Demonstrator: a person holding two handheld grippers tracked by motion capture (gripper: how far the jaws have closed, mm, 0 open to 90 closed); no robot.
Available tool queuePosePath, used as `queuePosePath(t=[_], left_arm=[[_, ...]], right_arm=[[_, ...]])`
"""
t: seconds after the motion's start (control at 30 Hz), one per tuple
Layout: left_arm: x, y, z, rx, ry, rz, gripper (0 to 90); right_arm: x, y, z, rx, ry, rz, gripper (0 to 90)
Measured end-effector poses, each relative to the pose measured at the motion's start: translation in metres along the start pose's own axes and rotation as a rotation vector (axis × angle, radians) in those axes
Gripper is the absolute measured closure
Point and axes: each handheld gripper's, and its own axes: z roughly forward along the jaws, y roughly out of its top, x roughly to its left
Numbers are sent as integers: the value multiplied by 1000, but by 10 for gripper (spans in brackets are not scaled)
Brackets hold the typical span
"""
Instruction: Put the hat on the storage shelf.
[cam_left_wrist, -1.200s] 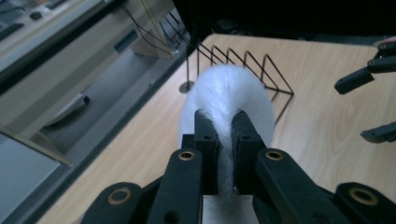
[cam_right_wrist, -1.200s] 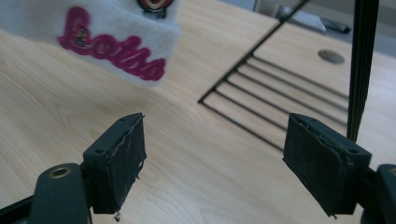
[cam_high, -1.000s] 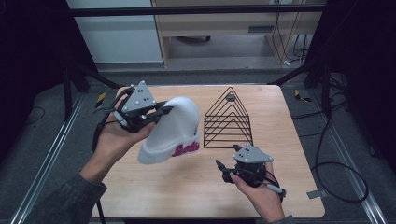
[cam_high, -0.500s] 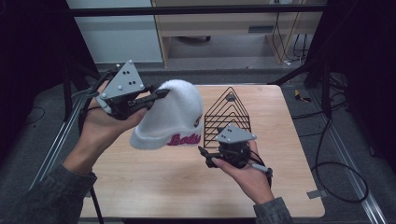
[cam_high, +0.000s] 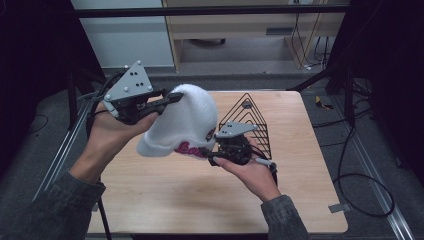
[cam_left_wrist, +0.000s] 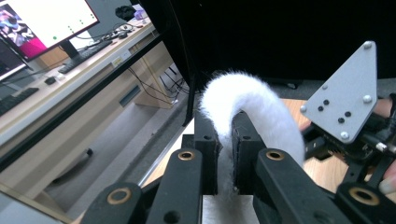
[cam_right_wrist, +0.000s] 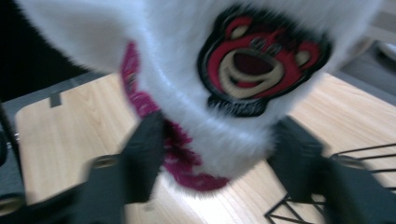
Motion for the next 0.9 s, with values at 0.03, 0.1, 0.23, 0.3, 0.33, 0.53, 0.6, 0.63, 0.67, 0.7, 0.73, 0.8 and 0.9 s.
queuePosePath(t=[0.03, 0.1, 0.23, 0.3, 0.33, 0.53, 0.6, 0.63, 0.67, 0.7, 0.73, 0.8, 0.9], left_arm=[[1, -1, 1, -2, -2, -9, 839], [1, -2, 2, -6, -2, -17, 839], [4, -2, 5, 13, 14, -29, 839], [4, -2, 6, 14, 20, -29, 838], [5, -1, 7, 13, 26, -30, 838], [12, 8, 19, 7, 60, -47, 836], [17, 14, 26, 2, 65, -47, 835], [19, 17, 30, -3, 75, -41, 835], [21, 20, 34, -5, 82, -38, 835], [21, 20, 34, -5, 82, -38, 835], [23, 22, 39, -11, 87, -40, 834], [27, 26, 47, -25, 98, -42, 834], [30, 30, 59, -48, 106, -56, 834]], right_arm=[[0, -1, 1, -1, 12, 5, 514], [0, -1, 3, -6, 32, 3, 609], [-1, 1, 1, 7, -3, -35, 691], [-2, 1, -1, 8, -10, -39, 702], [-4, 2, -4, 14, -14, -46, 708], [-22, 11, -22, 29, -51, -75, 720], [-29, 15, -27, 37, -61, -95, 720], [-33, 18, -30, 40, -70, -105, 720], [-38, 21, -34, 39, -82, -109, 720], [-43, 24, -38, 39, -94, -108, 721], [-48, 26, -41, 36, -107, -112, 722], [-59, 31, -49, 30, -147, -108, 727], [-74, 35, -59, 21, -178, -108, 729]])
